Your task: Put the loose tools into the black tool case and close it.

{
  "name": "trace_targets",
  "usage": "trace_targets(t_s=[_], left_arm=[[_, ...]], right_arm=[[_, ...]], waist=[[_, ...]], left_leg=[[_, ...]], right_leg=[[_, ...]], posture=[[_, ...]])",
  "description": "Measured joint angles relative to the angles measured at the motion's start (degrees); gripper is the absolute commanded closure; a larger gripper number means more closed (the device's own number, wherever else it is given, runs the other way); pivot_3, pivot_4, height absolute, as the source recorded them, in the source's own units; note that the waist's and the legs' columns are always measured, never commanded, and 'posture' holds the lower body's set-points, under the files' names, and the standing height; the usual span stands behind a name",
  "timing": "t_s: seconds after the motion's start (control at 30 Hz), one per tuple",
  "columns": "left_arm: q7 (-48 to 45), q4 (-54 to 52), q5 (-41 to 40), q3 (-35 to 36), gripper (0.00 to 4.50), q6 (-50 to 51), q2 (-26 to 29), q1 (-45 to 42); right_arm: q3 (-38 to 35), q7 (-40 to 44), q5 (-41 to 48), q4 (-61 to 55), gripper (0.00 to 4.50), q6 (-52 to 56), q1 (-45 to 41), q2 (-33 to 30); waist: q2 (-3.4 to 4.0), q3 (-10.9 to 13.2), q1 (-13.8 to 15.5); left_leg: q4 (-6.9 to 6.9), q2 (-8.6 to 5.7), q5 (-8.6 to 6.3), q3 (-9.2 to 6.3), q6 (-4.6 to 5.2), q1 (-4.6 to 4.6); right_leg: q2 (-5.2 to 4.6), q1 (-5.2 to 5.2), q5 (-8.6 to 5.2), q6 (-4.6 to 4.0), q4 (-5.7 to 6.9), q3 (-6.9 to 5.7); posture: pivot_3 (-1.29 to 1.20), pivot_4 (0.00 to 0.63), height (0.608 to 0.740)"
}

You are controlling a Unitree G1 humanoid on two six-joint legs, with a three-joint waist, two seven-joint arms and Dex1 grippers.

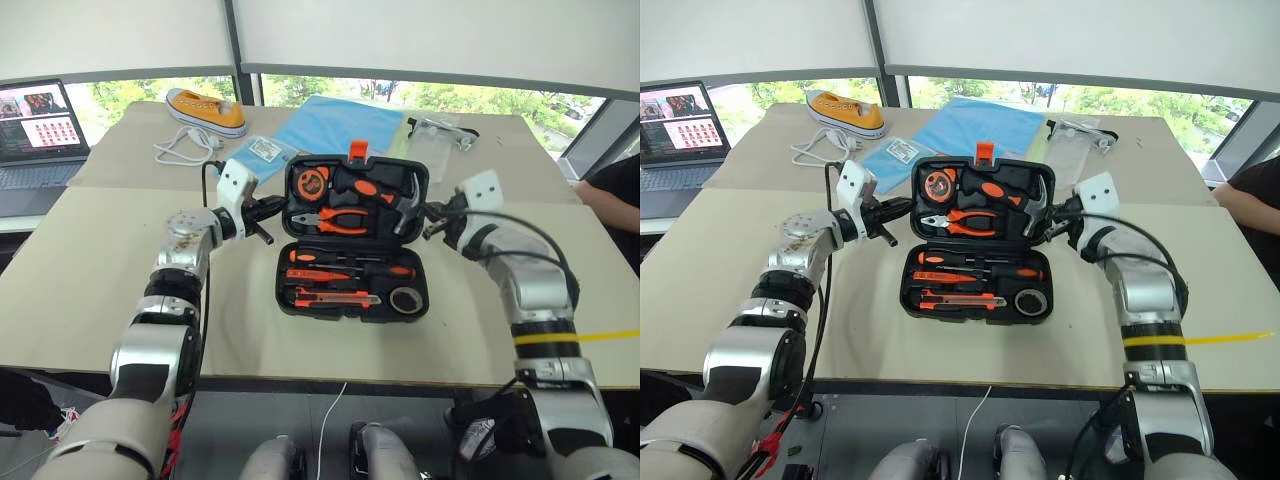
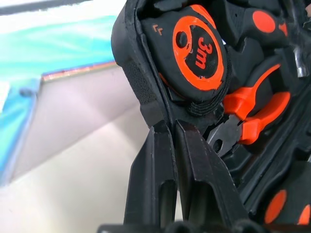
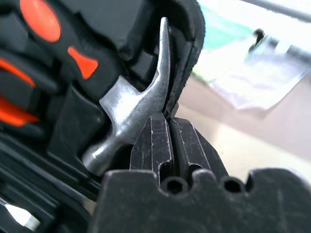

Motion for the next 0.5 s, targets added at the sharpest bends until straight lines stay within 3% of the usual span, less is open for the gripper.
trace_targets(t_s=[0.2,0.23,0.37,0.43,0.5], left_arm=[[4.95,-12.98,1.70,-1.08,4.49,-7.72,0.34,11.05],[5.94,-17.46,1.79,-1.08,3.81,-8.47,0.49,14.87],[8.26,-32.28,0.59,0.78,2.65,-2.83,3.82,26.40],[8.40,-39.60,-1.96,3.03,1.73,4.40,7.08,32.11],[7.04,-45.97,-5.47,5.23,0.94,12.09,11.36,35.88]], right_arm=[[0.26,-2.60,-2.91,-6.60,4.50,-13.64,11.36,0.22],[0.22,-3.37,-3.97,-8.67,4.15,-17.02,14.74,0.16],[-0.94,-3.34,-5.49,-15.51,2.99,-21.07,26.18,-1.72],[-2.57,-1.10,-3.17,-20.07,2.13,-18.46,32.17,-3.52],[-4.44,3.11,1.91,-26.42,1.81,-12.63,36.98,-7.07]], waist=[[-0.01,-0.01,0.01],[-0.01,-0.02,0.05],[-0.03,-0.03,0.07],[-0.02,-0.02,-0.01],[-0.03,-0.01,0.03]], left_leg=[[-0.37,0.17,-0.13,0.02,-0.25,1.17],[-0.46,0.17,-0.26,0.04,-0.50,1.34],[-0.42,0.13,-0.25,0.18,-0.50,1.47],[-0.42,0.13,-0.23,0.27,-0.45,1.43],[-0.39,0.17,-0.23,0.26,-0.43,1.46]], right_leg=[[-0.21,1.00,-0.05,0.00,-0.49,0.23],[-0.39,1.10,-0.06,0.01,-0.49,0.35],[-0.56,1.02,-0.08,0.01,-0.03,0.76],[-0.51,0.87,-0.08,0.01,0.03,0.93],[-0.49,0.92,-0.18,0.16,0.02,0.97]], posture=[[0.00,0.150,0.718],[0.00,0.150,0.718],[0.00,0.150,0.718],[0.00,0.150,0.718],[0.00,0.150,0.718]])
